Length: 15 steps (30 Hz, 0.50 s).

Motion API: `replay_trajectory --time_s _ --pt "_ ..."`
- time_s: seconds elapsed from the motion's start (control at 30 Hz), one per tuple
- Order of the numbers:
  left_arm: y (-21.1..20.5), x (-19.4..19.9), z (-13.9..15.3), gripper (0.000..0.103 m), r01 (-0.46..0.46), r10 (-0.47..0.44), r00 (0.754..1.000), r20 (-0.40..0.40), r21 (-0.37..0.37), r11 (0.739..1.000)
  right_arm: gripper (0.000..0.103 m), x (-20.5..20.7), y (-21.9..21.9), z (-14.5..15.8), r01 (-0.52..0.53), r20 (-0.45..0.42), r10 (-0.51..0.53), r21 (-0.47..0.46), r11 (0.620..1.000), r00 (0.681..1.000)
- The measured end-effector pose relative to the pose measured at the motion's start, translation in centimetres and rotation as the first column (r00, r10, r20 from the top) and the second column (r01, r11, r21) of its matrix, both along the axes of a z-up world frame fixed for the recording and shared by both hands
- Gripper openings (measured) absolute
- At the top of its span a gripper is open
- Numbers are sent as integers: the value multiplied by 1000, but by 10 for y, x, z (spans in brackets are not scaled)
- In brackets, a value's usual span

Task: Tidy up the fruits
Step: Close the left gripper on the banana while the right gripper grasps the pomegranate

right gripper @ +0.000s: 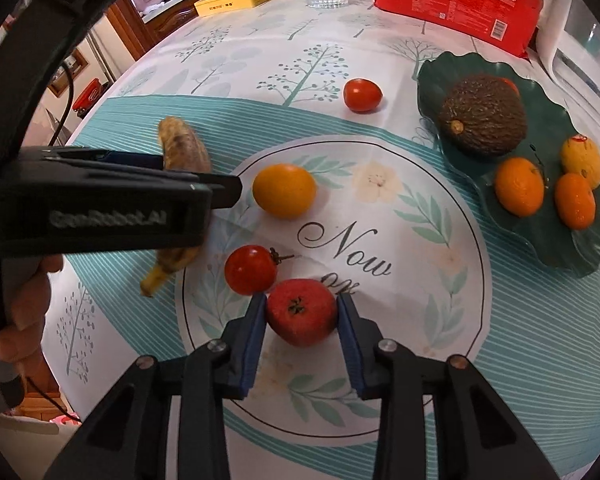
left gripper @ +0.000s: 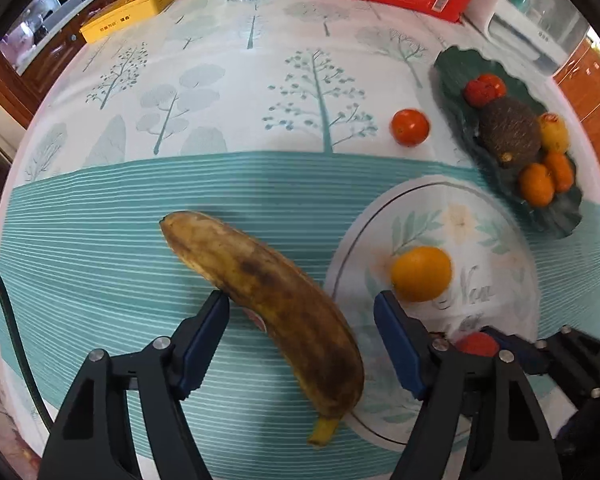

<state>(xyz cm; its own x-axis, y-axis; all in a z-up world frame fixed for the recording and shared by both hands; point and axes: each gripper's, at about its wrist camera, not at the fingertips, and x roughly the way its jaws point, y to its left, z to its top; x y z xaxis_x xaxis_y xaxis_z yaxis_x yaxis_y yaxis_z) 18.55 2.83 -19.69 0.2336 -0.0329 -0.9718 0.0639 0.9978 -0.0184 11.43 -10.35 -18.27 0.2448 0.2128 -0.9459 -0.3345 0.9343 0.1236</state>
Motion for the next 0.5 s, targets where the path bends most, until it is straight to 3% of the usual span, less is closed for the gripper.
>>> replay_trajectory --time_s 0.17,0.23,0.43,0.5 --pt "-1 -6 -6 64 10 -10 1000 -8 12 1000 35 1 -2 0 8 -8 -8 11 1000 1000" --pt "0 -9 -3 55 6 -6 1000 2 -17 1000 35 1 -2 0 8 -9 -8 12 1000 1000" --pt "-2 -22 -1 38 29 -29 999 13 0 1000 34 -1 -1 2 12 -8 -12 7 1000 1000" --pt "1 -28 0 37 33 -33 999 9 0 999 34 -2 -2 4 15 -5 -15 8 1000 1000"
